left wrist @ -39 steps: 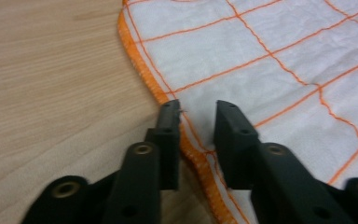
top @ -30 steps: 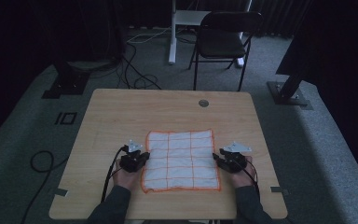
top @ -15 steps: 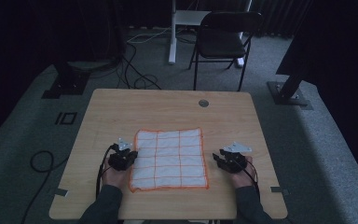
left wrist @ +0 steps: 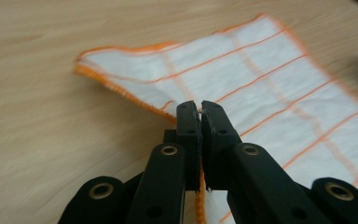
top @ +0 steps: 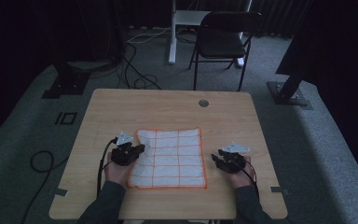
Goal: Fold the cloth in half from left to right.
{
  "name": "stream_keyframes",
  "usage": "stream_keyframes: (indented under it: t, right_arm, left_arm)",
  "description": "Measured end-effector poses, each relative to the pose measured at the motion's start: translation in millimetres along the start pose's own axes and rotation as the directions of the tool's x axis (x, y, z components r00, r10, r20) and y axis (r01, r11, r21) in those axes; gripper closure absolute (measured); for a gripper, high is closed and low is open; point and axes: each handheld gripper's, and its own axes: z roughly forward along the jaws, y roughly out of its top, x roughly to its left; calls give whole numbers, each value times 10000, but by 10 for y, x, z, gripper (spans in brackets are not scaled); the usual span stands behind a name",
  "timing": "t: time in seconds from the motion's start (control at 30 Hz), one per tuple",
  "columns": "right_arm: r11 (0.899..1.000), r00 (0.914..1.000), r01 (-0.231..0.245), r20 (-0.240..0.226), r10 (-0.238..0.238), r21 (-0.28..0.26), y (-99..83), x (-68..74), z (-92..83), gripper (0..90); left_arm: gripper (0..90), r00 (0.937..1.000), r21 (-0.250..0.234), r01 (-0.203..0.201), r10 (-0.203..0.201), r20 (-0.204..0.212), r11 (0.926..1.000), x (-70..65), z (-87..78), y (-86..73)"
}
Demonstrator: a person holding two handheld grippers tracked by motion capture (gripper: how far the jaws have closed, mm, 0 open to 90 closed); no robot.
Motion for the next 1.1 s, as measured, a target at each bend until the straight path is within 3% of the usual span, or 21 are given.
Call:
stream_keyframes:
  t: [0.47, 0.77, 1.1]
  right_arm:
    - [10000, 10000, 45, -54, -45, 29, -2, 9, 8, 590]
    - [10000, 10000, 62, -74, -62, 61, -7, 10, 17, 591]
    - [9999, 9999, 76, -77, -75, 97, -12, 11, 23, 591]
  left_arm:
    - [877, 9908, -64, -770, 772, 1114, 9970, -374, 201, 307]
    - [879, 9832, -168, -1060, 1073, 1477, 9942, -553, 335, 437]
    - [879, 9695, -60, -1528, 1510, 1929, 9882, -799, 575, 531]
